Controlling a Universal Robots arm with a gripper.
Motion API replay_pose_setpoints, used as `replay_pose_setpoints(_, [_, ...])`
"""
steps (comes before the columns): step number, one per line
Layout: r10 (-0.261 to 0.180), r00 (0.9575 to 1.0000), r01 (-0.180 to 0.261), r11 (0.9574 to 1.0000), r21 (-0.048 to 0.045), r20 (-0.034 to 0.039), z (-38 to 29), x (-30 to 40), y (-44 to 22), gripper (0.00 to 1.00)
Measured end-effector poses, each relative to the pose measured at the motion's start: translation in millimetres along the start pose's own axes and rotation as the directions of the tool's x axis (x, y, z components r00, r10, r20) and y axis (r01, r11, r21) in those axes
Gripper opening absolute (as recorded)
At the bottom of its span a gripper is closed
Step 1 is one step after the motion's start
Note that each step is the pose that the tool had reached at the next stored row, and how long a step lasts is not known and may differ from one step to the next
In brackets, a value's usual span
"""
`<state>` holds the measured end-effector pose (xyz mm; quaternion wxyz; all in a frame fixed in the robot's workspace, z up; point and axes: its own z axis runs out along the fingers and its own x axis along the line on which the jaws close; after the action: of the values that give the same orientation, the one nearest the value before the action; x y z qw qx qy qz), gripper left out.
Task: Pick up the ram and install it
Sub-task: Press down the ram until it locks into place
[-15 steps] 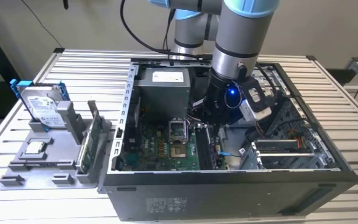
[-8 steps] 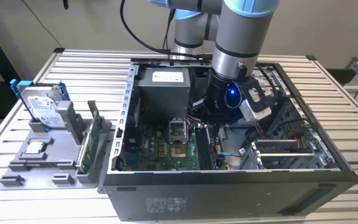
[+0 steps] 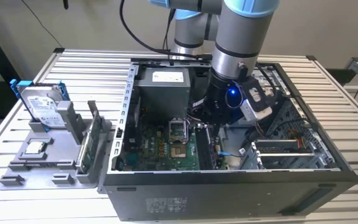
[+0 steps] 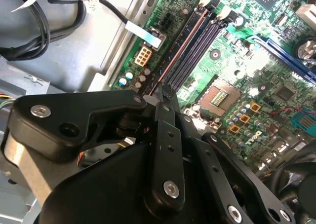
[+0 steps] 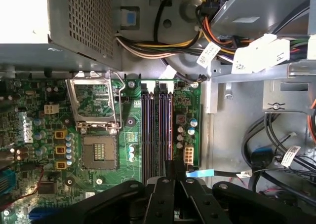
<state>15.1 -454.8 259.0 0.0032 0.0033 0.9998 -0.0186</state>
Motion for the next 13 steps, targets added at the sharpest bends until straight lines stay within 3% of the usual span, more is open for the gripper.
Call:
replay_pose_setpoints(8, [-0.065,0.9979,0.065,0.9979,-0.0003,0.0024,0.0,0.0,0.0,0.11])
replay_pose_setpoints(13, [-0.134,0.9909,0.134,0.9909,-0.0005,0.0051,0.0,0.0,0.0,0.11])
